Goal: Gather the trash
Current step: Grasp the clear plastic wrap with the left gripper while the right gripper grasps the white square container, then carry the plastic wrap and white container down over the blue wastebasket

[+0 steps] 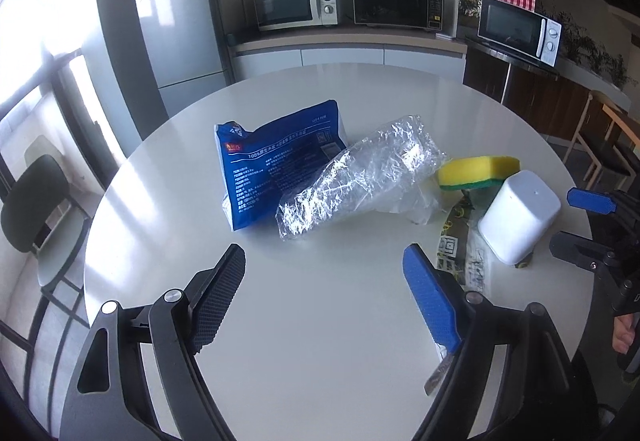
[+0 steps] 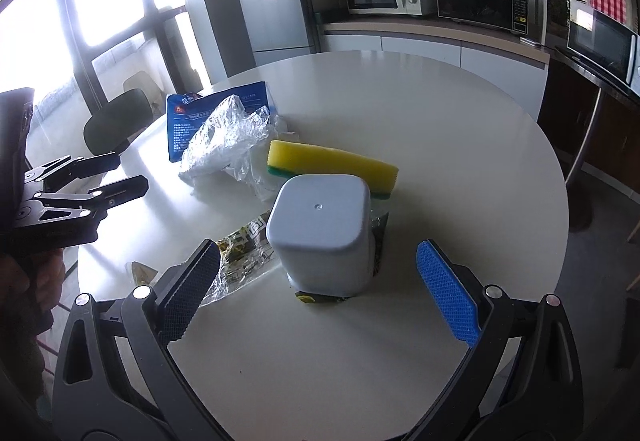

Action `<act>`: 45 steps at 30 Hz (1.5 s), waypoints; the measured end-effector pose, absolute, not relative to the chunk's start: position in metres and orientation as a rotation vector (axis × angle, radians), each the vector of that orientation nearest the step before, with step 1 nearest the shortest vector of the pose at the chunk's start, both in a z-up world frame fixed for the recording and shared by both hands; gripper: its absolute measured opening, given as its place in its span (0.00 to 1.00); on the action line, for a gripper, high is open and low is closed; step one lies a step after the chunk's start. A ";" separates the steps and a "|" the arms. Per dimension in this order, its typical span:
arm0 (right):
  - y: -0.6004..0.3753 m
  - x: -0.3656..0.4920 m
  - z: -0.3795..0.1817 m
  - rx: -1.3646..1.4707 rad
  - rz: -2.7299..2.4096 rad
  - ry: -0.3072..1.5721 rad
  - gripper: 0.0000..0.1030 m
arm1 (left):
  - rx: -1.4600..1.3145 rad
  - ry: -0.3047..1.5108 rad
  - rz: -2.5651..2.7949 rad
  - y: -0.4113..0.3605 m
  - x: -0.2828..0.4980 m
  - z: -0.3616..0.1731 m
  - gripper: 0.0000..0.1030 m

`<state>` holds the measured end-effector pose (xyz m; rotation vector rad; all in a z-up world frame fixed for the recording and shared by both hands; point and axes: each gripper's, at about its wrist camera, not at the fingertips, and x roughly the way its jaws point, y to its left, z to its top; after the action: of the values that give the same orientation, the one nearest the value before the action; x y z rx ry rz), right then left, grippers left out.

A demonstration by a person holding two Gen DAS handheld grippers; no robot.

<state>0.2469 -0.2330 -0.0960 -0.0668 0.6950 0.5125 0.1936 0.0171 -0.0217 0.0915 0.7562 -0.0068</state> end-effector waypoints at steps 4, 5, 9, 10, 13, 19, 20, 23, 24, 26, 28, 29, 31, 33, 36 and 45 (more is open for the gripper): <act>-0.227 0.258 -0.098 -0.069 0.518 0.711 0.89 | 0.147 0.791 -0.043 0.014 0.213 -0.029 0.79; -0.225 0.260 -0.098 -0.071 0.519 0.713 0.89 | 0.166 0.797 -0.049 0.013 0.217 -0.031 0.80; -0.225 0.270 -0.098 -0.069 0.524 0.729 0.81 | 0.222 0.822 -0.081 0.013 0.234 -0.034 0.80; -0.224 0.273 -0.098 -0.065 0.526 0.736 0.80 | 0.235 0.829 -0.093 0.013 0.238 -0.035 0.80; -0.222 0.278 -0.099 -0.076 0.524 0.746 0.73 | 0.285 0.847 -0.130 0.010 0.250 -0.039 0.80; -0.217 0.281 -0.099 -0.115 0.525 0.748 0.57 | 0.299 0.855 -0.222 0.007 0.262 -0.043 0.70; -0.217 0.281 -0.099 -0.117 0.526 0.746 0.57 | 0.292 0.860 -0.230 0.007 0.264 -0.044 0.67; -0.220 0.279 -0.100 -0.093 0.534 0.744 0.57 | 0.293 0.861 -0.208 0.009 0.265 -0.050 0.48; -0.221 0.278 -0.100 -0.080 0.538 0.742 0.57 | 0.282 0.854 -0.207 0.010 0.262 -0.050 0.46; -0.224 0.276 -0.098 -0.069 0.538 0.729 0.57 | 0.237 0.849 -0.213 0.014 0.258 -0.047 0.38; -0.227 0.273 -0.096 -0.060 0.538 0.717 0.57 | 0.196 0.838 -0.208 0.018 0.252 -0.043 0.26; -0.229 0.272 -0.095 -0.054 0.536 0.712 0.57 | 0.181 0.830 -0.198 0.020 0.249 -0.041 0.26; -0.233 0.268 -0.093 -0.042 0.535 0.704 0.57 | 0.149 0.823 -0.181 0.024 0.246 -0.038 0.25; -0.235 0.263 -0.090 -0.034 0.540 0.694 0.57 | 0.116 0.815 -0.170 0.028 0.239 -0.036 0.25; -0.238 0.255 -0.087 -0.034 0.548 0.678 0.57 | 0.055 0.797 -0.141 0.035 0.225 -0.031 0.24; -0.239 0.224 -0.084 -0.053 0.576 0.648 0.57 | -0.147 0.727 -0.082 0.050 0.160 -0.018 0.24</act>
<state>0.2244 -0.2394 -0.0843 -0.0533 0.6479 0.5762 0.1604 0.0502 -0.0184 -0.1473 0.7273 -0.0815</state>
